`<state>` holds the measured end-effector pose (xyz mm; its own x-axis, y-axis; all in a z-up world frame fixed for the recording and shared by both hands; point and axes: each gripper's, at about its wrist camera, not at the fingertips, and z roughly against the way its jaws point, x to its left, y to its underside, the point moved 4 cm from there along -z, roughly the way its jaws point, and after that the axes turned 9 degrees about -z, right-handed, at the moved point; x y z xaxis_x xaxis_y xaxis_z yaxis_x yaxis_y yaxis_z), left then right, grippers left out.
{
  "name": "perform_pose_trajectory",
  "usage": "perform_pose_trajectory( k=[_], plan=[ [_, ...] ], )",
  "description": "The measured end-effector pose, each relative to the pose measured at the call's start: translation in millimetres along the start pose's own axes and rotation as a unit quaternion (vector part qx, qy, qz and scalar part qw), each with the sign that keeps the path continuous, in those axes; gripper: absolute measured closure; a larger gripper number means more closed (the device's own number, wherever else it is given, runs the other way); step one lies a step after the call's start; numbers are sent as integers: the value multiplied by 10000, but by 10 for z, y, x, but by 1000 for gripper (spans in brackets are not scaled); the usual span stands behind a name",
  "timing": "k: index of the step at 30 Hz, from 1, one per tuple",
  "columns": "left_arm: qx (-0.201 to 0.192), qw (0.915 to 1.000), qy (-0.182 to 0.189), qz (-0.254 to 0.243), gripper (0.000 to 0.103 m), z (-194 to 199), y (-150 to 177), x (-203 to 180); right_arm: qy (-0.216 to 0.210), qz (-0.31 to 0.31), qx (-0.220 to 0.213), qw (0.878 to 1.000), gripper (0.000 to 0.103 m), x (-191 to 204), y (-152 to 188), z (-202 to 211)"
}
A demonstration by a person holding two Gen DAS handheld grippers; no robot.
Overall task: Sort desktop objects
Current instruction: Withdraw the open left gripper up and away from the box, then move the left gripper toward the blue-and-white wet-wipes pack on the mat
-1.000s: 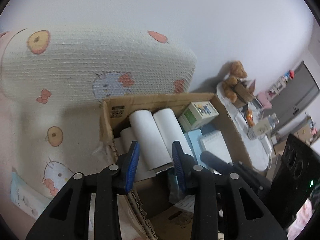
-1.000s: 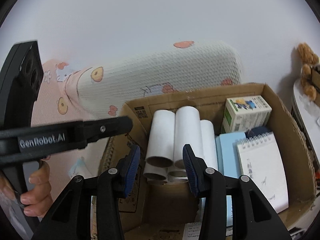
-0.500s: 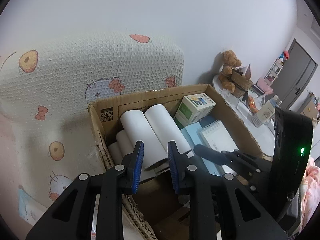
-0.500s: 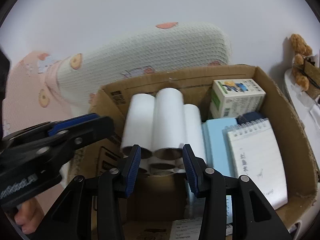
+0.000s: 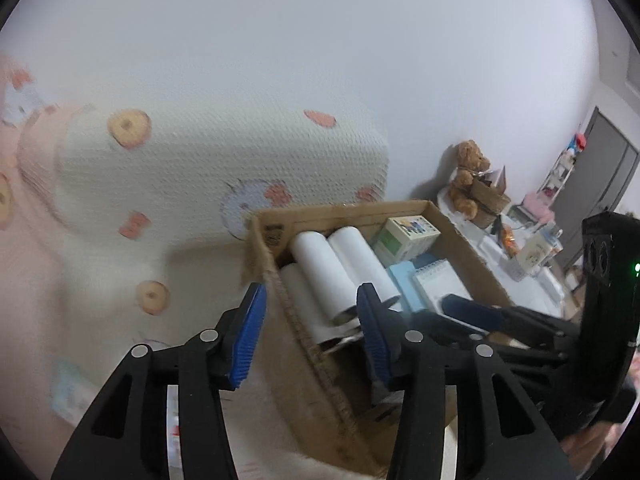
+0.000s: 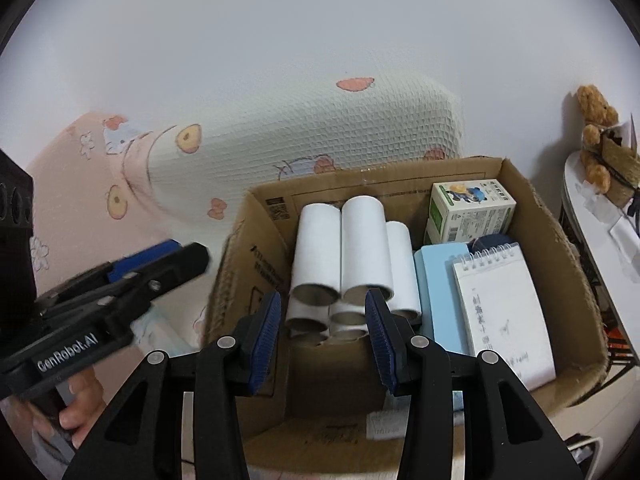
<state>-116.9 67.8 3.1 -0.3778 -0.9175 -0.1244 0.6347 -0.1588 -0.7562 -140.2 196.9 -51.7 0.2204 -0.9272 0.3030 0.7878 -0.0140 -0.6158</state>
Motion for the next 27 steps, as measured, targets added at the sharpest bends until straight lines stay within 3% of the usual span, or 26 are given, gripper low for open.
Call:
perform_pose_trajectory(
  k=[3,9,14,20,24,27],
  plan=[
    [-301,9987,-332,-261,48,237,-4,2,173,76,-67,9998,63,36,36,145],
    [-499,9974,-189,-487,47,458,19,-70,411,354,-249,9982,62,221,112,406],
    [-456,9969,-309,-564,47,504,127,-25,205,728,-364,9965,62,519,204,544],
    [-504,9951,-775,-354,47,633,413,301,-62,1264,-264,9916,62,908,319,505],
    [-490,9940,-974,-10,47,694,616,600,-424,1742,-199,9836,62,1246,434,469],
    [-531,9923,-1090,269,47,756,766,826,-433,2036,-105,9780,62,1418,526,410]
  ],
)
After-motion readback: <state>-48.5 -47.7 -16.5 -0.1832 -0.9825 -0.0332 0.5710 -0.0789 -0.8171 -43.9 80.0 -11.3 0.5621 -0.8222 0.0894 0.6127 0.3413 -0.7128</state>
